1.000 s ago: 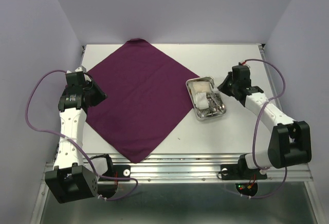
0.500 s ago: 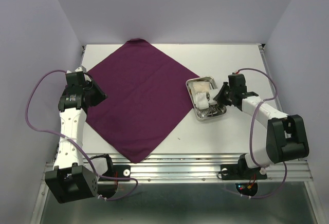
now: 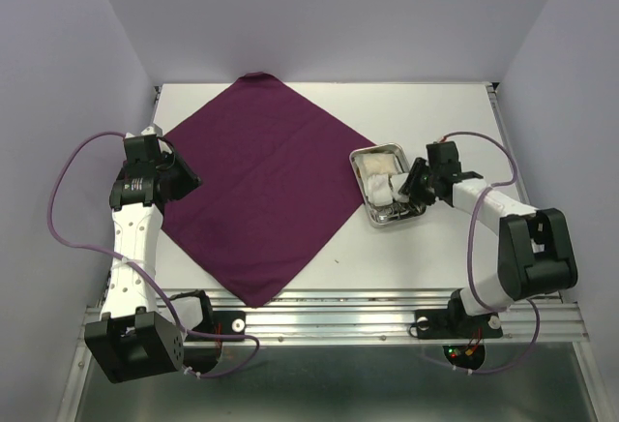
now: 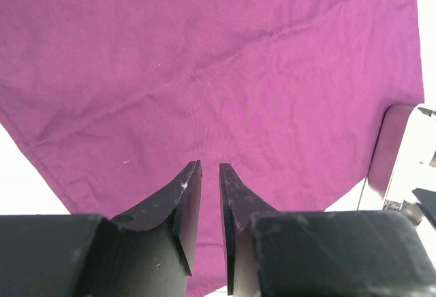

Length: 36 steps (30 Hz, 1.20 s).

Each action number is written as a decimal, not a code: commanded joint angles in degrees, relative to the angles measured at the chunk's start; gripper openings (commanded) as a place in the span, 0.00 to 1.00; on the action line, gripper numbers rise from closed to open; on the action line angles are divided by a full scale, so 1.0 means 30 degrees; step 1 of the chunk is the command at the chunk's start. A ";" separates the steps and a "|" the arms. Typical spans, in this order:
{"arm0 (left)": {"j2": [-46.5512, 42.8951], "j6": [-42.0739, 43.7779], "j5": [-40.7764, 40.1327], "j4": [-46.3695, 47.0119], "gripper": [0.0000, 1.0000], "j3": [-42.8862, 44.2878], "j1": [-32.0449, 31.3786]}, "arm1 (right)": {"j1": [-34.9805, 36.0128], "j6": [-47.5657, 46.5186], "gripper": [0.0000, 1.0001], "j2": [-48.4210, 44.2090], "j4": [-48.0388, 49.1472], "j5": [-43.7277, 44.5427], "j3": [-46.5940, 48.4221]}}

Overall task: Prepare the surgical pack
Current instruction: Place the medical item in the container, then adjust the medical item in the container.

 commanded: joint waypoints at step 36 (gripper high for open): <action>-0.0262 0.0196 0.0252 0.0388 0.29 0.0180 -0.0120 | 0.0020 -0.0576 0.12 -0.0236 -0.1697 0.4240 0.3117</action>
